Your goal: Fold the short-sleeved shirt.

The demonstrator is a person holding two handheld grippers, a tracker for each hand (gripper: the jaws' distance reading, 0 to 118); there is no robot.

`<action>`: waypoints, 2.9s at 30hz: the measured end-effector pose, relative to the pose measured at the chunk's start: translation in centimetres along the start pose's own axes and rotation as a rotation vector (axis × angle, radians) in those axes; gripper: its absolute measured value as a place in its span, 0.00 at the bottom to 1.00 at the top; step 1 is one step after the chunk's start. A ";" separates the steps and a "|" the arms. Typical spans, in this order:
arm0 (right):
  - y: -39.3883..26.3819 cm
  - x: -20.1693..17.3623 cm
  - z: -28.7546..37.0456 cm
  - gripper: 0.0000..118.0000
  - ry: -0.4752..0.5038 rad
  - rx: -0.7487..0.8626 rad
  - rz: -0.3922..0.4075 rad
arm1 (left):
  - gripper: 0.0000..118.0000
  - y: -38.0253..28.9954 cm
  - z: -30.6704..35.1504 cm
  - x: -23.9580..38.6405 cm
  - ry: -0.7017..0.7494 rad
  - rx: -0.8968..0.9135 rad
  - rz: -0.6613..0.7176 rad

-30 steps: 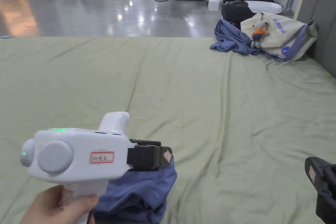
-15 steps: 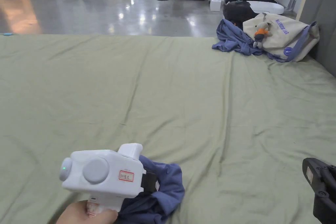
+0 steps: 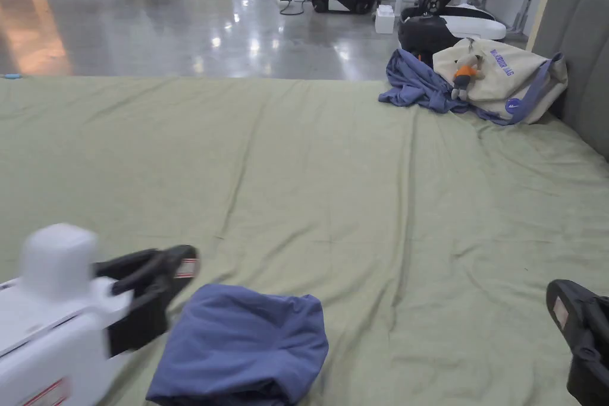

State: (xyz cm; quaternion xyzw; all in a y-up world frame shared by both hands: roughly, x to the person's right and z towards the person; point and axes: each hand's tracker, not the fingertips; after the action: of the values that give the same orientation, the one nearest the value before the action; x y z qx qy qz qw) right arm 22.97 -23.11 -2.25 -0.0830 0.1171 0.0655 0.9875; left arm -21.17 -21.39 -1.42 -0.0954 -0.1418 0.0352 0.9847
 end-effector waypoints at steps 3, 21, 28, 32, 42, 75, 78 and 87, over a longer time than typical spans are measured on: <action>-1.1 -0.2 1.9 0.02 0.008 0.045 -0.061 | 0.01 -1.5 6.4 -0.9 0.113 0.109 0.007; -4.5 -15.8 -18.0 0.02 0.558 -0.446 -0.198 | 0.01 -1.1 2.4 -6.7 0.137 -0.126 0.183; -9.8 -14.8 -23.0 0.02 0.545 -0.654 -0.396 | 0.05 -1.1 -3.5 -11.2 -0.118 -0.408 0.370; -10.7 -14.0 -22.7 0.02 0.533 -0.635 -0.329 | 0.77 -3.3 -8.4 -14.3 -0.257 -0.535 0.576; -11.4 -13.2 -22.6 0.02 0.549 -0.643 -0.414 | 0.77 -7.0 -17.9 -12.9 -0.265 -0.864 0.619; -0.3 -4.7 -3.6 0.02 -0.087 0.017 0.010 | 0.30 -2.4 -16.0 -12.1 -0.173 -0.676 0.399; 0.2 -6.0 -4.4 0.02 -0.043 0.001 0.023 | 0.30 -0.8 -15.8 -16.9 -0.135 -0.669 0.441; 1.0 -10.8 -7.8 0.02 0.048 -0.036 0.059 | 0.30 -0.3 -9.7 -39.8 0.024 -0.787 0.674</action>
State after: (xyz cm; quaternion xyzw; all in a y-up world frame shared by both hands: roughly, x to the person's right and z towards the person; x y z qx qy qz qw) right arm 10.73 -24.72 -7.31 -0.0987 0.1418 0.0945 0.9804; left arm -56.45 -27.20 -21.33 -0.4992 -0.0946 0.2932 0.8099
